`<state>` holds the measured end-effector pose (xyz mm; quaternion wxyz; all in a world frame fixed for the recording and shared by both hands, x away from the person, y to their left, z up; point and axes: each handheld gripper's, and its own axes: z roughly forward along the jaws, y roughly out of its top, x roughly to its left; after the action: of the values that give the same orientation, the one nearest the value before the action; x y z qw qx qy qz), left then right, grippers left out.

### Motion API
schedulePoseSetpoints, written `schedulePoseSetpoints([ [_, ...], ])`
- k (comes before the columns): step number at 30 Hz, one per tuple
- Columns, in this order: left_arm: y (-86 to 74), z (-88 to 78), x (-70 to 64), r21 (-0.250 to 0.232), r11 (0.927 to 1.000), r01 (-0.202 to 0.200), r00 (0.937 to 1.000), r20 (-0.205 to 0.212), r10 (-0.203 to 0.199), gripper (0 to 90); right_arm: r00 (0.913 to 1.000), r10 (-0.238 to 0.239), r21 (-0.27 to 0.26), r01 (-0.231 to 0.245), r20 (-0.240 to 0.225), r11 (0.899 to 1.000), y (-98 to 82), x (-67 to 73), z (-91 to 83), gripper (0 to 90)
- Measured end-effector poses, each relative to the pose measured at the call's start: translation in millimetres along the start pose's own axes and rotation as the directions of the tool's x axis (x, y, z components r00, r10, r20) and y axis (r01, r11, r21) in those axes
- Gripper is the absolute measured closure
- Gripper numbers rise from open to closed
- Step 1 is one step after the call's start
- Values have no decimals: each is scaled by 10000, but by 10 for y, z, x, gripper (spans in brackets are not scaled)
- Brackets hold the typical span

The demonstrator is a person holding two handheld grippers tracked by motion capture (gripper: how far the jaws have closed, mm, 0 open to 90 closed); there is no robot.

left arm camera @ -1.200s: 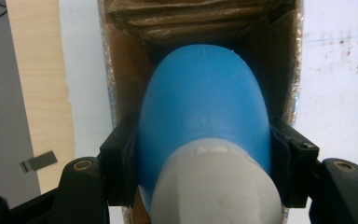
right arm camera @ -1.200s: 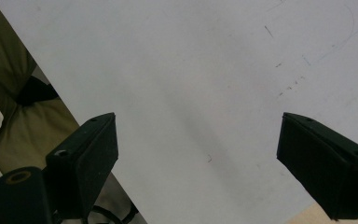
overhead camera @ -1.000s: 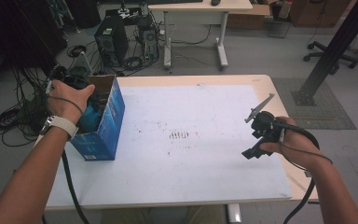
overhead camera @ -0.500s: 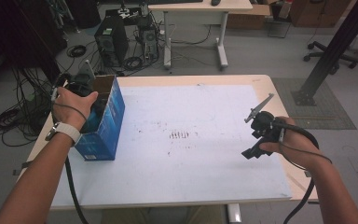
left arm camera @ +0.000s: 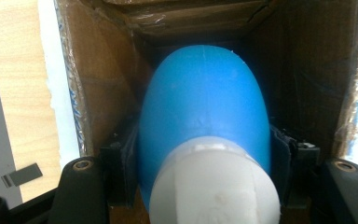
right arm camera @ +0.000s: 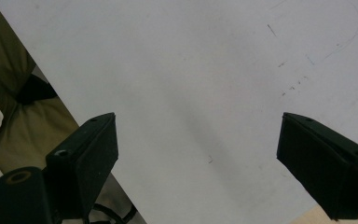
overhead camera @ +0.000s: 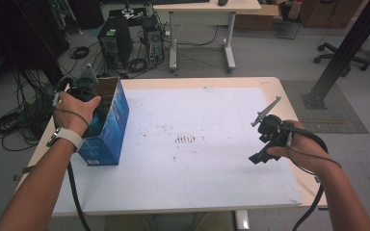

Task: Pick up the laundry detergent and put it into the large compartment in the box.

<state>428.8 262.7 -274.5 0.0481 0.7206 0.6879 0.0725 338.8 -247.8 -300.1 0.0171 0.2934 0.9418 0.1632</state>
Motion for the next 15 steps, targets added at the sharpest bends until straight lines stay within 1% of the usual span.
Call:
schedulePoseSetpoints([
  [10,0,8,37,-1,10000,-67,9999,83,67,372,10000,-20,46,20,-17,10000,3,13,11,126],
  [15,-1,19,70,-111,9999,-92,9999,139,93,371,10000,-1,78,1,-24,10000,-3,12,20,126],
])
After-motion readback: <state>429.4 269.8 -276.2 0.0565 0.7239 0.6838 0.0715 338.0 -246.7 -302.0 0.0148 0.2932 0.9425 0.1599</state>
